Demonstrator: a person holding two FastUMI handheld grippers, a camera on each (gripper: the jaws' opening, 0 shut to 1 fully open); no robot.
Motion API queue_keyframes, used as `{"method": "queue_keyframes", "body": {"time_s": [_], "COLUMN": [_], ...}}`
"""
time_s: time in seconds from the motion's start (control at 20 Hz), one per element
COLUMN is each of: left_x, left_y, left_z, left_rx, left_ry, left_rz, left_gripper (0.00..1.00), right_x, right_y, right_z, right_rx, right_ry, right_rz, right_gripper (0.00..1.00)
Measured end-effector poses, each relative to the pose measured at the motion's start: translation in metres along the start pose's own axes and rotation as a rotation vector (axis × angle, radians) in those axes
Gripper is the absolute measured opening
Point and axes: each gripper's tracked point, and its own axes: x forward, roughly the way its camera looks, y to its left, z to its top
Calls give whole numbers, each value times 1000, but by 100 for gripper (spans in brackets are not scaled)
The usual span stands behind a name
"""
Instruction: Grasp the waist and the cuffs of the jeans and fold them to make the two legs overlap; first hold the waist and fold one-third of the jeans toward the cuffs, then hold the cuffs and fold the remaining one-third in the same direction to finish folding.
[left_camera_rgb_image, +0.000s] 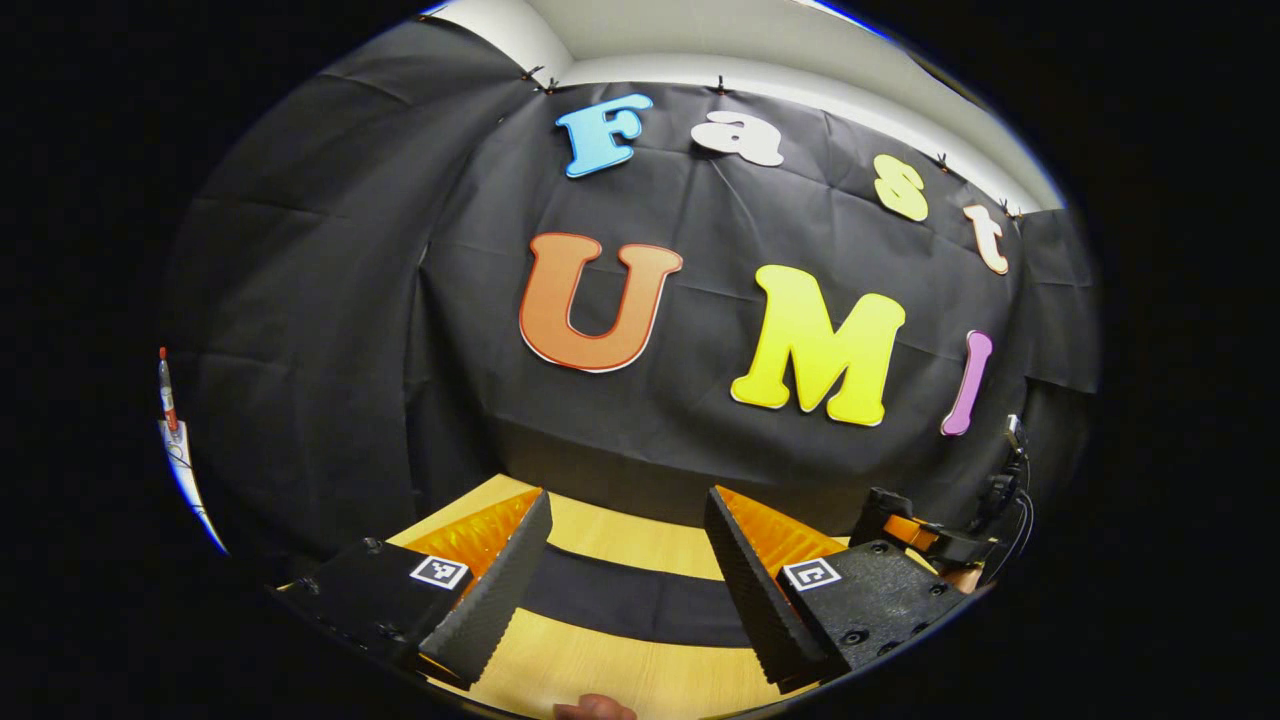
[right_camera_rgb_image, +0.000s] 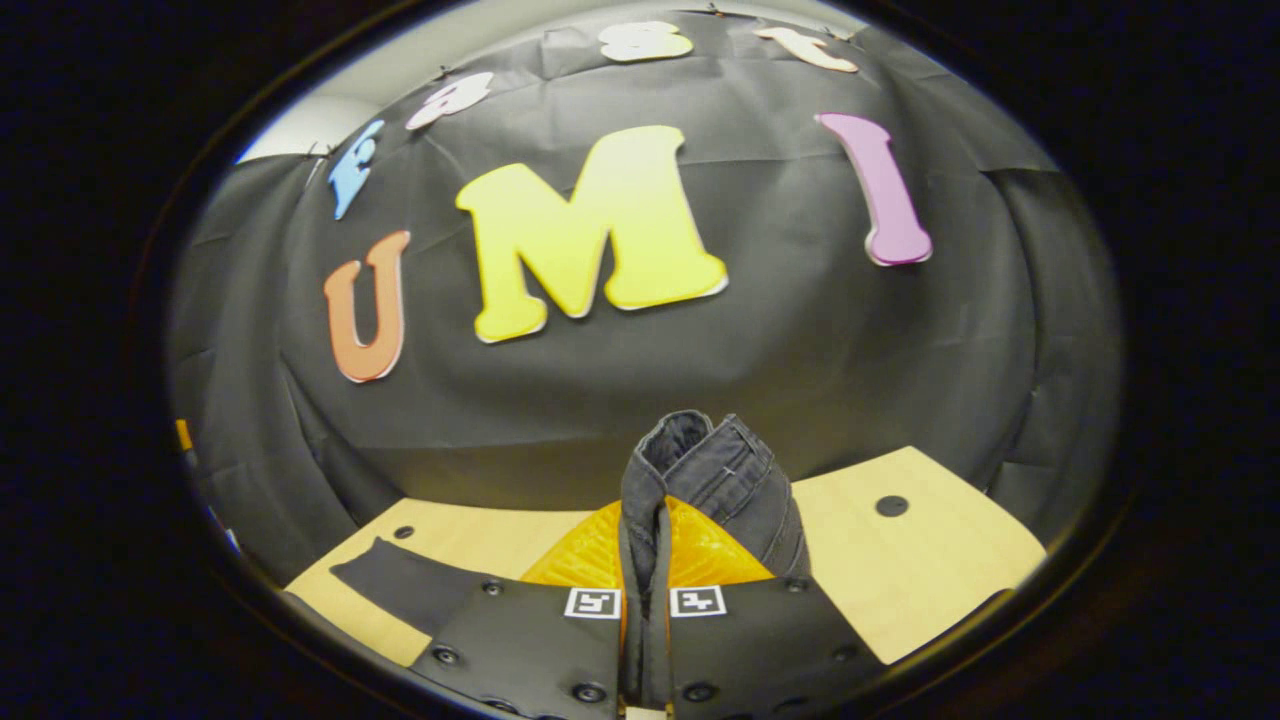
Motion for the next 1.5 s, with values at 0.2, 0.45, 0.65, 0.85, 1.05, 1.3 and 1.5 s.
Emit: {"method": "queue_keyframes", "body": {"time_s": [0.2, 0.45, 0.65, 0.85, 1.05, 1.3, 1.5], "left_x": [-7, -20, -33, -35, -35, -32, -12], "left_y": [26, 64, 91, 98, 102, 106, 104], "left_z": [8, -3, -11, -10, -11, -22, -63], "left_rx": [-14, -45, -83, -105, -126, -175, -275], "left_ry": [-19, 1, 20, 15, 8, 22, 134], "left_rz": [48, 123, 174, 205, 218, 199, 156], "left_gripper": [98, 98, 98, 98, 99, 99, 98], "right_x": [11, 36, 54, 66, 64, 54, 36], "right_y": [72, 143, 163, 171, 169, 190, 200], "right_z": [-33, -107, -182, -230, -239, -236, -198], "right_rx": [-29, -54, -73, -119, -107, -67, -121], "right_ry": [47, 165, 297, 398, 424, 449, 377], "right_rz": [101, 163, 139, 122, 120, 208, 269], "right_gripper": [4, 0, 0, 4, 6, 38, 91]}}
